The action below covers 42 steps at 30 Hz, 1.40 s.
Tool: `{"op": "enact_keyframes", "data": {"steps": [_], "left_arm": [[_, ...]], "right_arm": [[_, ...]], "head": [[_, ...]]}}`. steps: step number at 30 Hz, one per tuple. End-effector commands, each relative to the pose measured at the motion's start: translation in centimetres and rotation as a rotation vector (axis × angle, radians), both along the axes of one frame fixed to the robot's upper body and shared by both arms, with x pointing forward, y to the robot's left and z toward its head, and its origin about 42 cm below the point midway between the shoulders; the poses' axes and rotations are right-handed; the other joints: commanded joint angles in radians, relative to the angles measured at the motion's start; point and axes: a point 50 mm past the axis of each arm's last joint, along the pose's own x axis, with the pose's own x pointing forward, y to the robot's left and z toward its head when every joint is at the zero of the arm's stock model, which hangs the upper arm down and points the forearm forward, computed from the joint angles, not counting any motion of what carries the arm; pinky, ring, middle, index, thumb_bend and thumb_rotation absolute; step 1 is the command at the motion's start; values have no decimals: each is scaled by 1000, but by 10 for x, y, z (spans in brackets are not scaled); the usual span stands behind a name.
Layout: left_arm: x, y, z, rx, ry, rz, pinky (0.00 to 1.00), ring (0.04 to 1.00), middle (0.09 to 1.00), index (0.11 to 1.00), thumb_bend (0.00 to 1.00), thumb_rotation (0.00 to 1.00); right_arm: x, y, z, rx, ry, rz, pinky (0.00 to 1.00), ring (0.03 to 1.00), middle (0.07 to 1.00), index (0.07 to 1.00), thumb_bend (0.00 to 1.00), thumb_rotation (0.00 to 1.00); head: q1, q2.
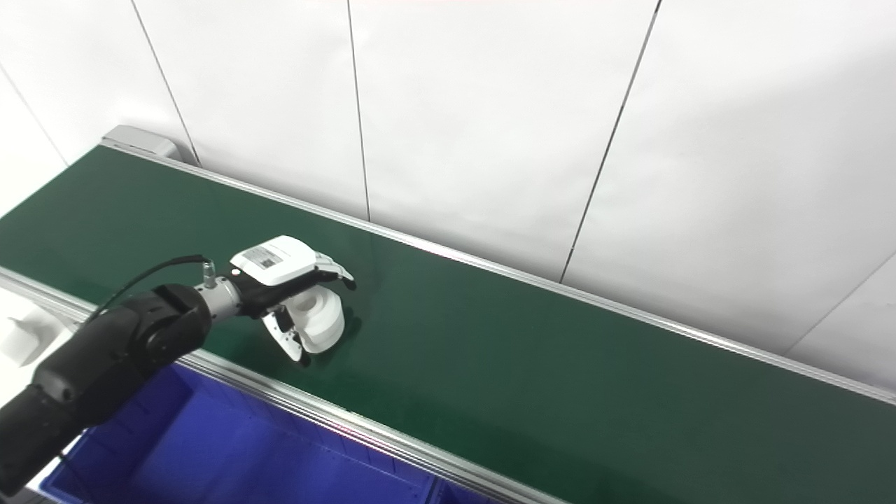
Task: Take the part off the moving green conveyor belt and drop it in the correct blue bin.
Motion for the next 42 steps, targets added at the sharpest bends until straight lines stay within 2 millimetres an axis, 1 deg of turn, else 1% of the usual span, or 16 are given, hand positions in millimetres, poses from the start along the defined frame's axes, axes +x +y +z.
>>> {"op": "enact_keyframes", "data": {"steps": [1, 5, 6, 7, 8, 9, 11, 12, 14, 22, 27, 33, 34, 38, 39, 42], "left_arm": [[5, 9, 22, 32, -84, 8, 830, 848, 833, 791, 1000, 258], [3, 8, 13, 40, -111, 21, 755, 792, 792, 759, 983, 184], [3, 6, 2, -11, -129, 28, 649, 686, 703, 668, 943, 112], [2, 3, -9, -60, -149, 36, 649, 686, 703, 668, 943, 112], [0, -3, -20, -106, -160, 48, 554, 583, 610, 561, 695, 78], [-2, -7, -28, -146, -167, 57, 496, 524, 557, 520, 611, 40], [-4, -15, -37, -229, -169, 77, 416, 452, 499, 492, 541, 8], [-5, -19, -39, -275, -169, 88, 377, 430, 494, 486, 532, 4], [-6, -25, -43, -403, -162, 129, 354, 415, 490, 481, 525, 0], [-21, -41, -45, -767, -48, 299, 412, 454, 494, 478, 525, 0], [-30, -49, -44, -859, -25, 339, 391, 445, 494, 478, 525, 0], [-37, -51, -27, -839, -57, 300, 387, 444, 496, 477, 524, 0], [-40, -50, -19, -835, -72, 275, 392, 443, 491, 479, 525, 0], [-56, -46, 12, -765, -112, 187, 431, 470, 506, 471, 523, 0], [-64, -43, 23, -722, -121, 155, 437, 476, 509, 469, 523, 0], [-86, -34, 50, -607, -132, 68, 367, 435, 496, 476, 523, 0]], "right_arm": [[7, 3, 9, 9, -45, 23, 1000, 1000, 985, 1000, 866, 1000], [7, 4, 10, 15, -43, 20, 1000, 1000, 986, 1000, 876, 1000], [7, 5, 11, 15, -44, 20, 1000, 1000, 984, 1000, 877, 1000], [7, 5, 11, 13, -45, 20, 1000, 1000, 984, 1000, 877, 1000], [7, 5, 11, 11, -47, 21, 1000, 1000, 982, 1000, 880, 1000], [7, 5, 11, 10, -48, 21, 1000, 1000, 982, 1000, 883, 1000], [7, 6, 12, 12, -48, 22, 1000, 1000, 983, 1000, 882, 1000], [7, 7, 12, 13, -47, 21, 1000, 1000, 984, 1000, 880, 1000], [7, 8, 12, 20, -46, 17, 1000, 1000, 984, 1000, 880, 1000], [7, 14, 13, 36, -57, 14, 1000, 997, 977, 1000, 869, 1000], [7, 15, 14, 55, -54, 5, 1000, 992, 974, 1000, 868, 1000], [6, 14, 16, 56, -50, -1, 1000, 984, 964, 1000, 868, 1000], [6, 13, 17, 53, -50, 1, 1000, 981, 962, 1000, 869, 1000], [6, 10, 22, 46, -43, -2, 1000, 979, 960, 1000, 873, 1000], [6, 8, 23, 50, -44, -6, 1000, 979, 960, 1000, 872, 1000], [7, 5, 26, 58, -40, -27, 997, 974, 958, 1000, 844, 1000]], "head": [[1, -1], [1, 0], [-2, 3], [-4, 4], [-5, 6], [-6, 7], [-4, 6], [-4, 5], [-4, 3], [-17, 6], [-17, 7], [-18, 24], [-8, 41], [29, 66], [56, 85], [77, 96]]}}
